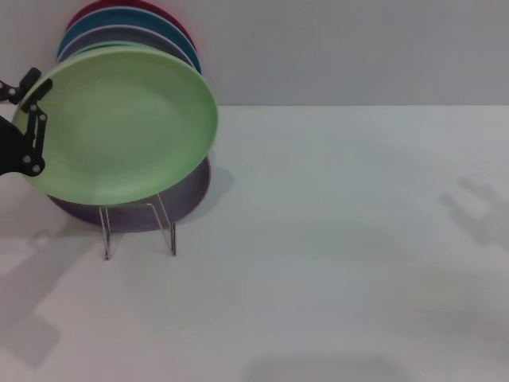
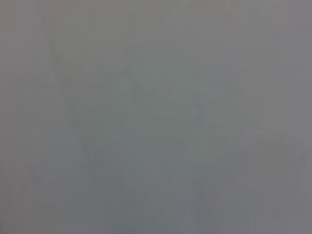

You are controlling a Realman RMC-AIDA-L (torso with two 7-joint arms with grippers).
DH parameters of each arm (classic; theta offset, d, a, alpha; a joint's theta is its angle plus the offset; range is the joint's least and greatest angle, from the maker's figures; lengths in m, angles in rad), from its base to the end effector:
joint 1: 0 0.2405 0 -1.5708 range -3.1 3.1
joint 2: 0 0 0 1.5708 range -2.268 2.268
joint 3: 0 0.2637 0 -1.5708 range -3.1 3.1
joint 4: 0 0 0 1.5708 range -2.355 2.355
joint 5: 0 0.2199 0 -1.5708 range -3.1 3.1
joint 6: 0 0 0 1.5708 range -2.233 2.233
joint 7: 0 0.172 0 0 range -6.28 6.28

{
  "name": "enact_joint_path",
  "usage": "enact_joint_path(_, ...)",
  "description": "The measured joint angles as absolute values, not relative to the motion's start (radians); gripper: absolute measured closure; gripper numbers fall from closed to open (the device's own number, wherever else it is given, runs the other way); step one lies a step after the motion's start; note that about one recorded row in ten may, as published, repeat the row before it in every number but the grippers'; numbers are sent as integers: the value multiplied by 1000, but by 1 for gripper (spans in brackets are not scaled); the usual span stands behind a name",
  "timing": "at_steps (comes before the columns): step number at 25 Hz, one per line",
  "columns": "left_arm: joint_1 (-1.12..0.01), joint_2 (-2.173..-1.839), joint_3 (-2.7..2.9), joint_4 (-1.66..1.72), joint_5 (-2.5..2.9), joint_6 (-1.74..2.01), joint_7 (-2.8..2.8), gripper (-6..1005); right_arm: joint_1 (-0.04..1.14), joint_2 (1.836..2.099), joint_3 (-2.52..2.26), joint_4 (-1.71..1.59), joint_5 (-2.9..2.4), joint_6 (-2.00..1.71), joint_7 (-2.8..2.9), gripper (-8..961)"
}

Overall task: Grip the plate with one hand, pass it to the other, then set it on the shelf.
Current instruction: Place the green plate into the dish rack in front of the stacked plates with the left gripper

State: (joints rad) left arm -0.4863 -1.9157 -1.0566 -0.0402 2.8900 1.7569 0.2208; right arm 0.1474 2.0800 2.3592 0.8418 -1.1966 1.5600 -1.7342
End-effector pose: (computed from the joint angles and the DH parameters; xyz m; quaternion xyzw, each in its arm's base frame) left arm -0.2768 0.3383 0.0453 -0.7277 0.2255 -0.3044 0.5718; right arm 0.2932 0.3060 0.0926 -0.7658 0.2396 0.4879 0.3436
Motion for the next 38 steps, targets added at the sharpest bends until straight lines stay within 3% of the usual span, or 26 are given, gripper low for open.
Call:
enact_joint_path(15,-488,-1930,-1048,-38,2889,1708,259,904,140,2081,2358,838,-1197,1584,-1747,345)
enact_joint_path(18,-478,-1977,-1081,-46,2885,1666,410,895,140,2081,2358,837,-1197,1589,-1748,344)
enact_joint_path(19,-478,-1977,-1081,-46,2885,1666,410,892,140,2081,2358,837,-1197,1589,-1748,344)
enact_joint_path(21,-475,-2020,-1129,-49,2884,1624,507,886,142,2080,2359,838,-1195,1593,-1749,343)
enact_joint_path(23,-476,-2033,-1137,-49,2885,1601,531,879,145,2079,2359,838,-1195,1593,-1749,342)
enact_joint_path(28,-472,-2046,-1134,-50,2888,1588,553,864,147,2078,2359,841,-1191,1594,-1749,340)
enact_joint_path(31,-459,-2049,-1133,-58,2889,1594,561,698,148,2078,2362,842,-1191,1594,-1749,339)
enact_joint_path(38,-430,-2060,-1122,-66,2889,1591,619,697,152,2079,2362,844,-1194,1594,-1749,337)
